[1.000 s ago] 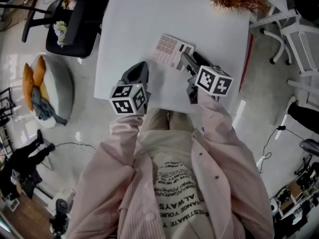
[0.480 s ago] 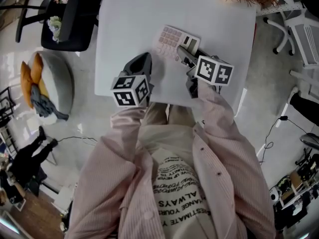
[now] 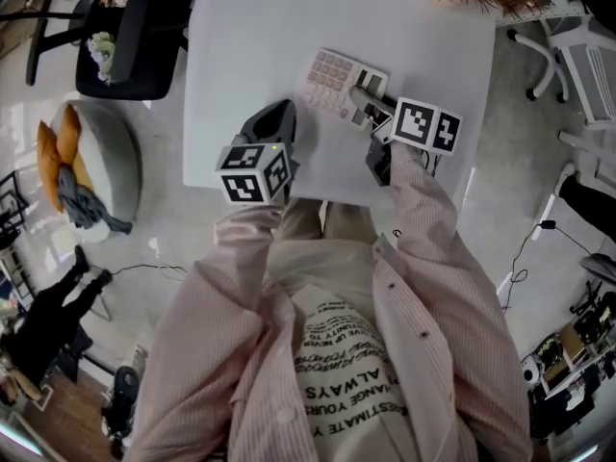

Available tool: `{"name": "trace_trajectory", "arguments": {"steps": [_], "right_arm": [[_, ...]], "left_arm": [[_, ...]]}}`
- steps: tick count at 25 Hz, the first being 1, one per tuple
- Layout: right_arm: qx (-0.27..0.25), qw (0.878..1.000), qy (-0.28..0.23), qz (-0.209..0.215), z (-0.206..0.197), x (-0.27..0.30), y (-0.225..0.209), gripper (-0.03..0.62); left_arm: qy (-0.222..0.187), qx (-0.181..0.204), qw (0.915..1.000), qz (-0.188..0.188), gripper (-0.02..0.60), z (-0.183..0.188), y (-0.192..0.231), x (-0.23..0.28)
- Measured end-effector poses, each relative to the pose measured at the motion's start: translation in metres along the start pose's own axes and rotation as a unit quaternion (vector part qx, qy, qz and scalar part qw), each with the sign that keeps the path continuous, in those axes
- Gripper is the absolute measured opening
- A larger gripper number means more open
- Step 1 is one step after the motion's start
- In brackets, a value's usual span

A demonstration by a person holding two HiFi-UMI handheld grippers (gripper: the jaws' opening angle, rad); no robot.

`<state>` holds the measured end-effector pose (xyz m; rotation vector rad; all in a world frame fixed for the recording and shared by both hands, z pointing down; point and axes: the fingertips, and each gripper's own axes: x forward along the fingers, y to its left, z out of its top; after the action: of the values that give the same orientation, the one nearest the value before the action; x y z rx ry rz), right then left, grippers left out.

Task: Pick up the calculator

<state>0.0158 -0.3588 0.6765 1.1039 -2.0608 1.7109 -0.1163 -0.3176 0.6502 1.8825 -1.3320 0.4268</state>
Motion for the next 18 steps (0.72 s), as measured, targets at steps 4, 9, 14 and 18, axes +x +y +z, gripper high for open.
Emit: {"name": "trace_trajectory", "arguments": {"steps": [4,9,14,18], "right_arm": [[0.028,0.999,-0.011,0.011,0.0008,-0.0012,-0.0008,0.112],[0.042,0.999,-0.016,0.012,0.0013,-0.0024,-0.0005,0.104],[0.060,0.998,-0.023,0.014,0.0025,-0.0052,0.0010,0.098],[0.077,0.996,-0.033,0.022,0.0037,-0.0068,0.0028,0.095]], "left_arm": [[0.002,0.004,1.0000,-0.003,0.002,-0.0002,-0.0010,0.0005],[0.004,0.008,1.0000,-0.001,0.002,-0.0020,-0.0003,-0.0011],[0.001,0.012,0.9999,-0.001,0.002,0.0017,0.0003,-0.0038],[-0.004,0.014,0.9999,0.000,0.002,0.0045,0.0020,-0.0064]]}}
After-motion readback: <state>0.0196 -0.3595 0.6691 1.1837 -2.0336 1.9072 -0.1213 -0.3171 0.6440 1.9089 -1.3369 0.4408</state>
